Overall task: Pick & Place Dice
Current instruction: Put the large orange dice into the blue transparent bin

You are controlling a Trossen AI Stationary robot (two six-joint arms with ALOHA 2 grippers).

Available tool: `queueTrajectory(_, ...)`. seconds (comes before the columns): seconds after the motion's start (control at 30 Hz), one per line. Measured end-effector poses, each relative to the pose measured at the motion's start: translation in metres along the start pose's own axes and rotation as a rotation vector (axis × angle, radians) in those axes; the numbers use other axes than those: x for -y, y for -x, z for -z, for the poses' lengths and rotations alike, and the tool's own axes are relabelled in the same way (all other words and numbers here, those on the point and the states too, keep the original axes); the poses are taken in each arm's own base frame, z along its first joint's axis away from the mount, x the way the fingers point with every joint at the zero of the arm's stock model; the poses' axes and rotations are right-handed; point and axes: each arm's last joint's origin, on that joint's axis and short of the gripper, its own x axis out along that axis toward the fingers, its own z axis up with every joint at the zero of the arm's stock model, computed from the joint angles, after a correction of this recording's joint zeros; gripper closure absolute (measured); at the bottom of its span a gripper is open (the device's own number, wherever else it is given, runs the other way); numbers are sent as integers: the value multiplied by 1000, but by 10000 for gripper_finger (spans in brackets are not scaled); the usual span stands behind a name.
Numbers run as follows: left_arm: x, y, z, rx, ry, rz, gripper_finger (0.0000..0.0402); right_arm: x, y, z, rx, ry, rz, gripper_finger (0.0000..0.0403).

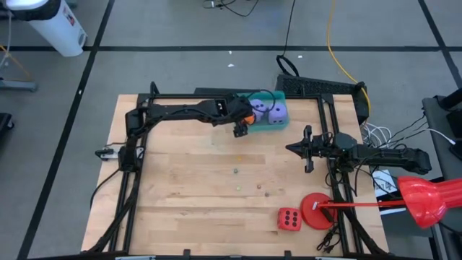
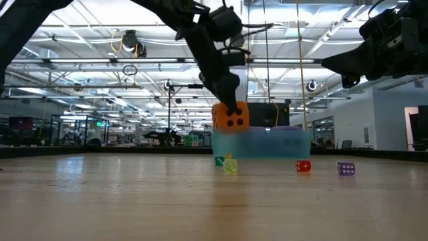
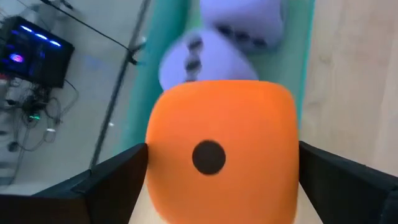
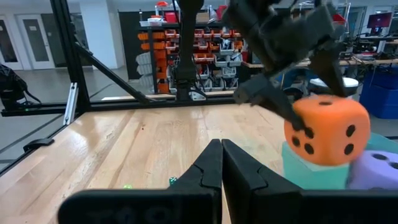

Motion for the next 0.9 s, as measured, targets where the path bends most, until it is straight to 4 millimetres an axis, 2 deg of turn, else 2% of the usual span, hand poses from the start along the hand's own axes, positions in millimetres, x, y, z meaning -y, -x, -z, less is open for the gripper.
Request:
queueTrajectory(0.13,10,-12,4,-27,-28,20,2,0,0,0,1,-1,-1,403)
queueTrajectory(0.4,12,-13,3,-20,4,34,2,0,-1,0,-1,2,-1,403)
queueTrajectory(0.63,9,-13,4,-18,108,75,2,0,-1,0,-2,0,-2,403)
queueTrajectory(0.9,9,-9,2,-5,106,71,2,0,-1,0,-2,1,-3,403)
